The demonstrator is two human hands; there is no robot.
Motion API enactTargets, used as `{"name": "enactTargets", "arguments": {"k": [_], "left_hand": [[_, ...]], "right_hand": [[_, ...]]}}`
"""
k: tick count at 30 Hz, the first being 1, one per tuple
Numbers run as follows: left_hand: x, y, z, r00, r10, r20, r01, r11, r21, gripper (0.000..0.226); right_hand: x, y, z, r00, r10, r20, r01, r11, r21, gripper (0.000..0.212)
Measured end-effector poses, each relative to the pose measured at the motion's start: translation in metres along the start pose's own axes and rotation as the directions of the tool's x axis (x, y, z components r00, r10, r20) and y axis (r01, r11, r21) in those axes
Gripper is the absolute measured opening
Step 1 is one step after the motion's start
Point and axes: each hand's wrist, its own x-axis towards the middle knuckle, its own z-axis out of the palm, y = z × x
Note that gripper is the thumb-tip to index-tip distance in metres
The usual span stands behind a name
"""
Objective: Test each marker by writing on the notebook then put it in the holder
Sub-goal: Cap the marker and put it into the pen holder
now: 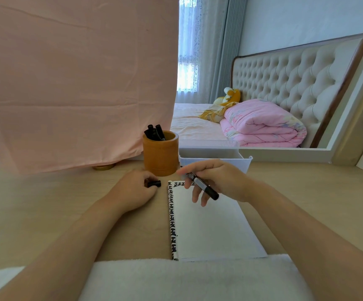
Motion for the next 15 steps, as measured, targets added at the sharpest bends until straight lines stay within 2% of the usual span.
{"name": "enactTargets", "arguments": {"k": [2,6,10,12,15], "left_hand": [[0.000,-0.001,0.000,1.000,0.014,-0.021,-0.014,1.000,0.006,0.020],[-0.002,0.002,-0.005,0.988,0.059,-0.144,-0.065,0.997,-0.041,0.019],[-0.007,0.013,-0.007,0.958,0.154,-0.242,-0.187,0.975,-0.118,0.020],[-0.008,0.018,-0.006,0.946,0.195,-0.258,-0.236,0.962,-0.138,0.021],[-0.009,0.022,-0.006,0.944,0.220,-0.247,-0.263,0.952,-0.155,0.022]], "right_hand": [[0.000,0.000,0.001,1.000,0.001,0.000,-0.001,0.999,-0.046,0.042],[0.003,-0.001,0.003,0.991,-0.015,-0.133,-0.028,0.950,-0.311,0.021],[0.008,0.002,0.008,0.924,-0.182,-0.335,-0.030,0.842,-0.539,0.021],[0.008,0.003,0.009,0.884,-0.266,-0.385,-0.048,0.768,-0.639,0.017],[0.008,0.004,0.010,0.852,-0.313,-0.419,-0.056,0.742,-0.668,0.013]]}}
